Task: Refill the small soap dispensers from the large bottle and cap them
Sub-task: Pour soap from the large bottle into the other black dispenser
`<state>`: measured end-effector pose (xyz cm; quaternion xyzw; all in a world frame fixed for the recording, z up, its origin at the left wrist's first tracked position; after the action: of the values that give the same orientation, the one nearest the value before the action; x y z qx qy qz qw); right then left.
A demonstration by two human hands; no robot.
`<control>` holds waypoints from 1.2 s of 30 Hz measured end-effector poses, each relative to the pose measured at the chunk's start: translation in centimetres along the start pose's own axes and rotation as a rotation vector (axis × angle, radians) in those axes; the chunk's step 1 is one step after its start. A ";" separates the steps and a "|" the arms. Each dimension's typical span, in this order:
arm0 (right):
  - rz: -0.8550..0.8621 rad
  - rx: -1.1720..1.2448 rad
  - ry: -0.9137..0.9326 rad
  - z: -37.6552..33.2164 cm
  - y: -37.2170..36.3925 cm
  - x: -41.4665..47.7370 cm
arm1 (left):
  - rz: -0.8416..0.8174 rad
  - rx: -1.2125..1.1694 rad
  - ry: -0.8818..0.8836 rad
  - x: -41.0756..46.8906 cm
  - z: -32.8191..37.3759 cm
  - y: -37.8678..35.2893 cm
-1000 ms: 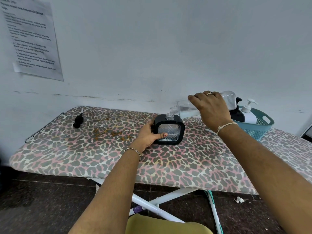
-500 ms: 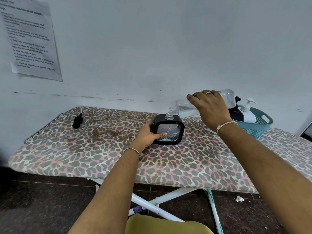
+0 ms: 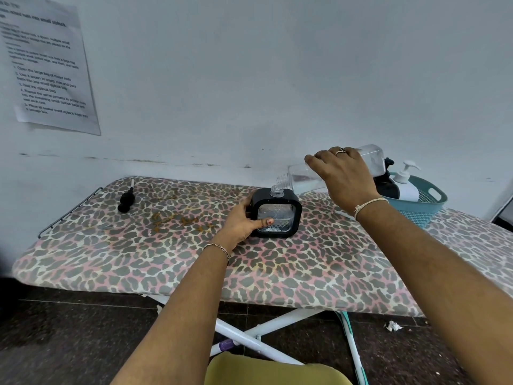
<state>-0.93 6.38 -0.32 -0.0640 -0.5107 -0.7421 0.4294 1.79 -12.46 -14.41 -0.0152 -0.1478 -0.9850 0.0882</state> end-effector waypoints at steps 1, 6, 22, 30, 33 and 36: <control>-0.001 -0.002 0.002 0.0 0.0 0.0 | 0.004 0.007 0.001 0.0 0.0 0.0; -0.005 -0.012 0.010 0.0 0.0 0.1 | 0.003 0.016 0.008 0.1 -0.1 0.0; -0.001 -0.029 0.030 -0.1 0.2 0.2 | -0.009 -0.010 0.029 -0.1 -0.2 0.0; 0.019 -0.032 0.035 -0.1 0.2 0.2 | -0.003 0.005 0.019 -0.4 0.4 -0.1; 0.025 -0.032 0.039 -0.2 0.2 0.3 | -0.001 -0.008 0.024 -0.6 0.5 -0.1; 0.029 -0.037 0.040 -0.2 0.3 0.3 | -0.004 -0.016 0.032 -0.6 0.5 0.0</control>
<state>-0.83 6.05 -0.06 -0.0643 -0.4873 -0.7461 0.4491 2.41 -12.19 -13.97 0.0002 -0.1386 -0.9864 0.0885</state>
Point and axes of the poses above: each hand's wrist, its own x-axis towards the middle knuckle, its own y-axis out of the back of the hand, z = x × y, the point moved 7 cm from there along x, towards the middle knuckle, and after that the axes turned 4 degrees about -y, right-handed, at the moved point
